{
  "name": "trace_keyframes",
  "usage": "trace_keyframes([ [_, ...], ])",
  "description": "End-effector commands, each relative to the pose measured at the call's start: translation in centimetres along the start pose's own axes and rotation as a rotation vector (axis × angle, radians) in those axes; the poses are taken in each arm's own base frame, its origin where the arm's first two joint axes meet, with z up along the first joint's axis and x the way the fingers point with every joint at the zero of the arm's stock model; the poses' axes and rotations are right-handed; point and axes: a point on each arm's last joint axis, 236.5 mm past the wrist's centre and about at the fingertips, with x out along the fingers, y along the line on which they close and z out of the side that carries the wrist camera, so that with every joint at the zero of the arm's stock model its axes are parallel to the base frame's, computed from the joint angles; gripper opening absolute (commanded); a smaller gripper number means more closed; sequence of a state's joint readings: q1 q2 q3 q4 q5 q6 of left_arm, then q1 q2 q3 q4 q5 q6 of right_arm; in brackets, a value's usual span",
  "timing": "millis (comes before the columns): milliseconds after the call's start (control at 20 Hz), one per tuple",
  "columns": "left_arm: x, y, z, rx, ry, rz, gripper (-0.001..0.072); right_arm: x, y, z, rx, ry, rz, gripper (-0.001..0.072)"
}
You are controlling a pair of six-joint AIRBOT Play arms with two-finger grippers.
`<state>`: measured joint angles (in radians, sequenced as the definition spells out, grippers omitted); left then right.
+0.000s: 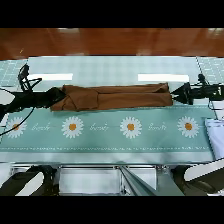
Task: Fold the shirts.
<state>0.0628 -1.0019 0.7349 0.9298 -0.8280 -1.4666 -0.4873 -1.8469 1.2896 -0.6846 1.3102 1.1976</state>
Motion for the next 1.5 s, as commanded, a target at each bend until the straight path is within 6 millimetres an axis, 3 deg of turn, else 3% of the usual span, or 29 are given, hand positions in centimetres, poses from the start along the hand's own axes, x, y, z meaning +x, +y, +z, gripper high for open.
trace_keyframes([
  [0,0.4,-0.3,0.0,-0.010,-0.011,-0.009,0.0506,2.9,0.9,-0.6,-0.017,0.073,-0.026,0.0416],
  [50,0.5,-0.4,0.1,-0.018,-0.011,-0.015,0.0506,3.6,1.5,-0.6,-0.047,0.085,-0.046,0.0377],
  [100,0.6,-0.5,0.1,-0.027,-0.010,-0.023,0.0506,4.1,2.3,-0.5,-0.083,0.089,-0.057,0.0273],
  [150,0.6,-0.6,0.1,-0.028,-0.010,-0.024,0.0506,4.5,3.4,-0.4,-0.121,0.092,-0.063,0.0096],
  [200,0.6,-0.6,0.1,-0.028,-0.010,-0.024,0.0506,4.7,4.4,-0.3,-0.158,0.095,-0.063,0.0035],
  [300,0.6,-0.6,0.0,-0.028,-0.010,-0.025,0.0494,4.3,6.7,-0.5,-0.220,0.119,-0.052,0.0035],
  [350,0.5,-0.8,-0.2,-0.031,0.001,-0.031,0.0319,3.5,7.6,-0.5,-0.250,0.112,-0.054,0.0035],
  [400,0.5,-1.0,-0.3,-0.023,0.009,-0.037,0.0009,2.5,8.5,-0.5,-0.280,0.093,-0.066,0.0035],
  [600,1.7,-4.6,-0.8,0.087,0.038,-0.099,0.0015,-4.0,10.8,-2.1,-0.451,0.006,-0.239,0.0035],
  [750,6.2,-8.3,-1.7,0.141,0.125,-0.127,0.0015,-8.3,13.8,-5.3,-0.533,-0.053,-0.281,0.0034],
  [850,10.1,-12.3,-2.9,0.203,0.208,-0.161,0.0015,-10.4,15.8,-7.6,-0.572,-0.095,-0.279,0.0035],
  [1000,15.0,-19.6,-6.7,0.330,0.359,-0.237,0.0015,-12.4,18.0,-10.9,-0.612,-0.164,-0.260,0.0035],
  [1150,17.9,-24.8,-12.2,0.409,0.527,-0.286,0.0015,-13.5,18.6,-13.5,-0.633,-0.211,-0.257,0.0035],
  [1300,19.1,-26.1,-18.4,0.465,0.710,-0.283,0.0015,-14.7,19.9,-14.2,-0.641,-0.300,-0.244,0.0035],
  [1450,18.9,-28.6,-23.8,0.462,0.806,-0.348,0.0016,-14.9,20.8,-15.2,-0.648,-0.301,-0.213,0.0035],
])
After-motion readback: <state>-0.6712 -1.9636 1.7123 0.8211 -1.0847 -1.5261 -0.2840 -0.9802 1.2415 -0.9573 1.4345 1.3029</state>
